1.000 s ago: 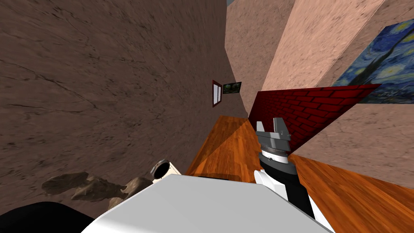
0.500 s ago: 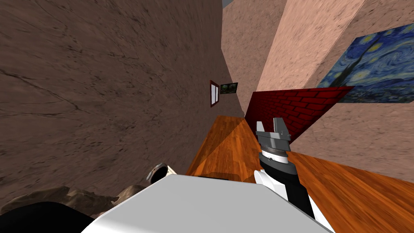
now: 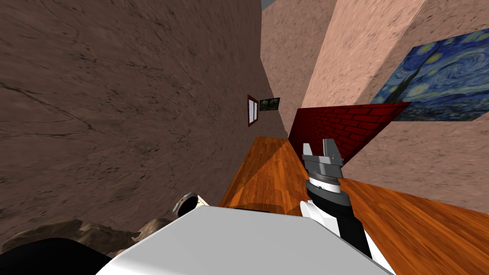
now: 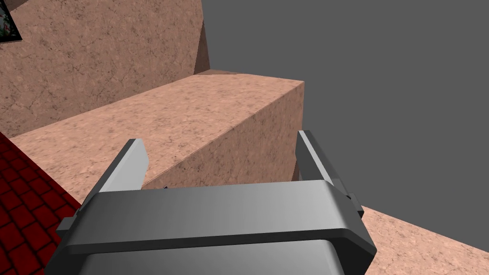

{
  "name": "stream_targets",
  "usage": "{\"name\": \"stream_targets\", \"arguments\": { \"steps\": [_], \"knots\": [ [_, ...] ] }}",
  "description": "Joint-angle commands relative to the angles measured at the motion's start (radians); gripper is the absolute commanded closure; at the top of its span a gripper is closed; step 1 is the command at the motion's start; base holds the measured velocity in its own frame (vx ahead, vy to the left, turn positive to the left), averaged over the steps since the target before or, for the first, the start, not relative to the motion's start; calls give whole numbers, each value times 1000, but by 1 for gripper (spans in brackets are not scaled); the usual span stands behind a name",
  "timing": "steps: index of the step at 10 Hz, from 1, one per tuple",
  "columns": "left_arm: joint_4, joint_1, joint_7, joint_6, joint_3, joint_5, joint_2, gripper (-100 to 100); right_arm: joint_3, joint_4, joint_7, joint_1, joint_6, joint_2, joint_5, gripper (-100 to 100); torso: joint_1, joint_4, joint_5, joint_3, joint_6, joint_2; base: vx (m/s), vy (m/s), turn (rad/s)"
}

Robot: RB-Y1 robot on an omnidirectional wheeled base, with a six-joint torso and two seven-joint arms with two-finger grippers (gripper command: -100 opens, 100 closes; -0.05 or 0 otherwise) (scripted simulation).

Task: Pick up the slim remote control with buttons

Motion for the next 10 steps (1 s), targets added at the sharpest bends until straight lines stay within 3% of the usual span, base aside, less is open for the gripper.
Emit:
{"name": "stream_targets", "arguments": {
  "steps": [1, 6, 7, 8, 10],
  "knots": [
    [6, -1, -4, -1, 1, 1, 0, -100, 0, 0, 0, 0, 0, 0, 0, 0, 0, 0, 0, 0, 0, 0, 4, 10, 31],
    [6, -1, -4, -2, 1, 2, 0, -100, 0, 0, 0, 0, 0, 0, 0, 0, -1, 0, 0, 0, 0, 0, -2, -7, -16],
    [6, -1, -4, -2, 1, 2, 0, 0, 0, 0, 0, 0, 0, 0, 0, 0, -1, 0, 0, 0, 0, 0, 0, 0, 0],
    [16, -17, -11, -31, -5, -7, -22, -100, 0, 0, 0, 0, 0, 0, 0, 0, -1, 0, 0, 0, 0, 0, 1, 36, 74],
    [27, -37, -20, -68, -11, -19, -50, -100, 0, 0, 0, 0, 0, 0, 0, 0, 2, 0, 1, 0, 0, -1, -2, 20, 31]
  ]
}}
